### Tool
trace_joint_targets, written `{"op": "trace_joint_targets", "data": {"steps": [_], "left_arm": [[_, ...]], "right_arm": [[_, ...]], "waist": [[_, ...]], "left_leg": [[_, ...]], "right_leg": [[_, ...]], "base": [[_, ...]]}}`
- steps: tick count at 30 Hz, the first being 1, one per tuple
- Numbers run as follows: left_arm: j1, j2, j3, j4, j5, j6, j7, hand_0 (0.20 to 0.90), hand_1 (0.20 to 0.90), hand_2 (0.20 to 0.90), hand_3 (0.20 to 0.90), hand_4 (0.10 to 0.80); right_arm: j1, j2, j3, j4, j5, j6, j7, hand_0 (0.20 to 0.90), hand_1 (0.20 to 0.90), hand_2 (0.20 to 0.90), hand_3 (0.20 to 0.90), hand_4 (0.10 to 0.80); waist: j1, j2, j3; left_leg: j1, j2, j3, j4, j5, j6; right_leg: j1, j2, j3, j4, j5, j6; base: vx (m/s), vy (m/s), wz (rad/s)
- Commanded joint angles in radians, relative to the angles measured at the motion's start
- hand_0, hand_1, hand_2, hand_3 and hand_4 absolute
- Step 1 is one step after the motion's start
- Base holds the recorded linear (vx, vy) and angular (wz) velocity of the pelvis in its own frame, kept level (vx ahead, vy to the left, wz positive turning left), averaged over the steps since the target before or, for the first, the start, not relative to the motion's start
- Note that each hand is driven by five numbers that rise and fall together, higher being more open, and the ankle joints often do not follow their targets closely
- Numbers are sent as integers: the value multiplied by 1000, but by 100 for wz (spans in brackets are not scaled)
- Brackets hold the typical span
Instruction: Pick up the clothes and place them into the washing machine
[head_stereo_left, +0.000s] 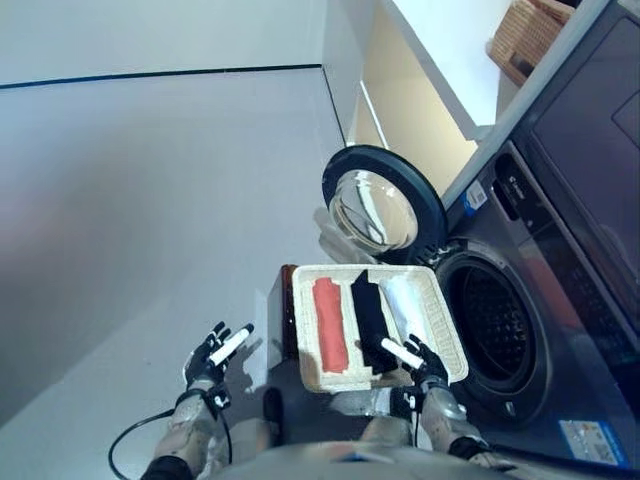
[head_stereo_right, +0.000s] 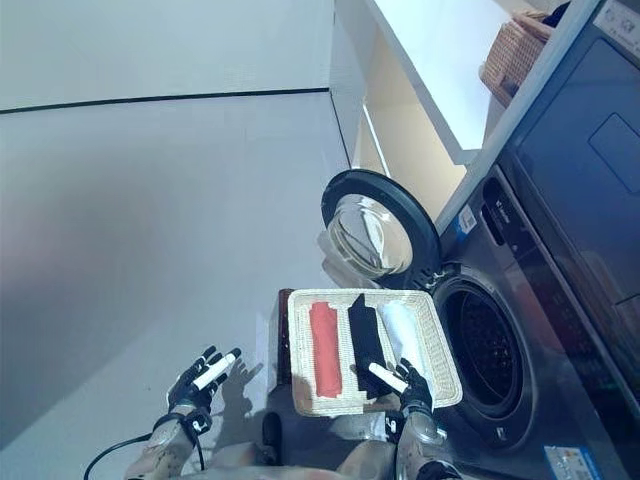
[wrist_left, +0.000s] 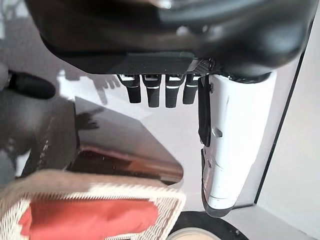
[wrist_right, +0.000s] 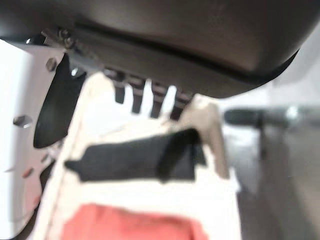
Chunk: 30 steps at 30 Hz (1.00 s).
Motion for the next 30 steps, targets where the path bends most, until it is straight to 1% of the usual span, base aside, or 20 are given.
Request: {"op": "trace_joint_targets", "data": {"steps": [1,2,3,5,6,7,8,9,10,11,13,14,15,16,17,18,21,25,28,30], "left_arm": [[-21,-25,35,-128,-3,-74,-8,900,900,900,900,800],[-22,-28,35,-126,-6,-72,-9,900,900,900,900,800],[-31,-38,21,-122,-12,-70,-12,900,900,900,900,800],[-30,-47,9,-134,-25,-70,-18,900,900,900,900,800],[-32,-53,1,-141,-36,-68,-20,900,900,900,900,800],[-31,-53,1,-141,-36,-68,-20,900,900,900,900,800],[-33,-55,-10,-153,-38,-69,-25,900,900,900,900,800],[-41,-52,-25,-161,-29,-67,-27,900,900,900,900,800],[-50,-44,-45,-176,-18,-64,-32,900,900,900,900,800],[-54,-36,-65,-194,-12,-66,-36,900,900,900,900,800],[-54,-27,-71,-209,-6,-72,-28,900,900,900,900,800],[-55,-27,-71,-209,-6,-72,-28,900,900,900,900,800],[-57,-21,-74,-211,-1,-75,-22,900,900,900,900,800],[-58,-22,-74,-211,0,-75,-22,900,900,900,900,800],[-64,-19,-76,-209,3,-78,-19,900,900,900,900,800],[-82,-11,-84,-219,9,-84,-16,900,900,900,900,800],[-89,-5,-90,-239,6,-89,-20,900,900,900,900,800],[-76,11,-119,-290,-6,-93,-39,900,900,900,900,800],[-84,16,-135,-289,1,-95,-44,900,900,900,900,800],[-89,17,-136,-291,3,-98,-42,900,900,900,900,800]], "right_arm": [[-43,-103,-28,-110,-29,-54,-14,900,900,900,900,800],[-41,-104,-30,-108,-33,-54,-13,900,900,900,900,800],[-51,-112,-26,-82,-34,-58,-17,900,900,900,900,800],[-57,-129,-32,-65,-36,-59,-25,900,900,900,900,800],[-53,-138,-43,-67,-35,-61,-28,900,900,900,900,800],[-53,-138,-43,-67,-35,-61,-28,900,900,900,900,800],[-51,-145,-56,-70,-27,-67,-33,900,900,900,900,800],[-48,-155,-70,-78,-20,-72,-40,900,900,900,900,800],[-47,-168,-88,-86,-16,-78,-51,900,900,900,900,800],[-63,-181,-89,-96,-15,-82,-72,900,900,900,900,800],[-102,-195,-75,-81,-38,-79,-92,900,900,900,900,800],[-103,-195,-75,-80,-38,-79,-93,900,900,900,900,800],[-155,-215,-62,-52,-77,-73,-113,900,900,900,900,800],[-157,-215,-61,-50,-77,-73,-113,900,900,900,900,800],[-188,-227,-57,-24,-86,-72,-123,900,900,900,900,800],[-256,-252,-42,60,-110,-54,-142,900,900,900,900,800],[-314,-282,-35,132,-134,-40,-148,900,900,900,900,800],[-417,-368,-27,267,-215,4,-175,900,900,900,900,800],[-450,-414,-12,298,-278,20,-198,900,900,900,900,800],[-459,-425,-7,297,-296,24,-206,900,900,900,900,800]], "waist": [[-15,58,14],[-10,57,19],[-5,63,34],[-11,87,39],[-16,100,39],[-18,102,37],[-23,112,42],[-34,126,46],[-50,138,54],[-61,154,66],[-58,159,90],[-56,158,90],[-50,163,103],[-49,163,102],[-44,167,109],[-31,176,122],[-16,186,132],[14,216,153],[24,229,160],[24,232,164]], "left_leg": [[-12,160,-79,149,-116,-91],[-20,166,-82,163,-123,-99],[-48,188,-109,173,-118,-112],[-74,205,-132,162,-93,-126],[-87,216,-129,140,-66,-134],[-89,217,-132,138,-65,-135],[-101,223,-126,122,-45,-142],[-127,237,-98,113,-17,-145],[-148,259,-42,103,8,-147],[-167,271,-7,117,19,-153],[-190,257,-22,145,3,-146],[-193,257,-20,148,2,-145],[-213,245,-23,167,-14,-142],[-216,246,-22,169,-16,-141],[-225,246,-20,175,-21,-141],[-246,243,-23,183,-26,-141],[-261,237,-30,187,-31,-140],[-289,227,-40,190,-29,-141],[-300,220,-43,190,-29,-142],[-304,219,-43,193,-29,-142]], "right_leg": [[-90,4,61,6,193,38],[-86,10,32,15,165,38],[-92,40,11,33,79,31],[-93,50,-18,51,56,24],[-94,46,-39,56,48,25],[-95,47,-42,56,47,25],[-98,42,-55,59,42,25],[-102,30,-77,66,40,28],[-109,13,-98,72,36,31],[-135,8,-98,96,19,24],[-183,15,-63,124,28,19],[-187,15,-60,126,27,19],[-223,10,-41,130,37,20],[-226,10,-39,131,37,20],[-245,8,-31,134,40,21],[-270,5,-23,134,44,22],[-293,1,-18,143,46,23],[-318,-12,-25,157,44,29],[-332,-15,-20,167,40,31],[-337,-16,-19,173,38,32]], "base": [[68,-215,4],[4,-290,-7],[-32,-261,-2],[-45,-203,20],[-32,-95,40],[-47,-41,48],[-63,-30,60],[-117,-32,70],[-128,-3,71],[-105,34,75],[-69,29,67],[-77,11,11],[-43,7,-14],[-74,12,-24],[-84,22,-14],[-84,22,-12],[-47,13,-12],[-27,26,6],[2,33,5],[-4,22,10]]}}
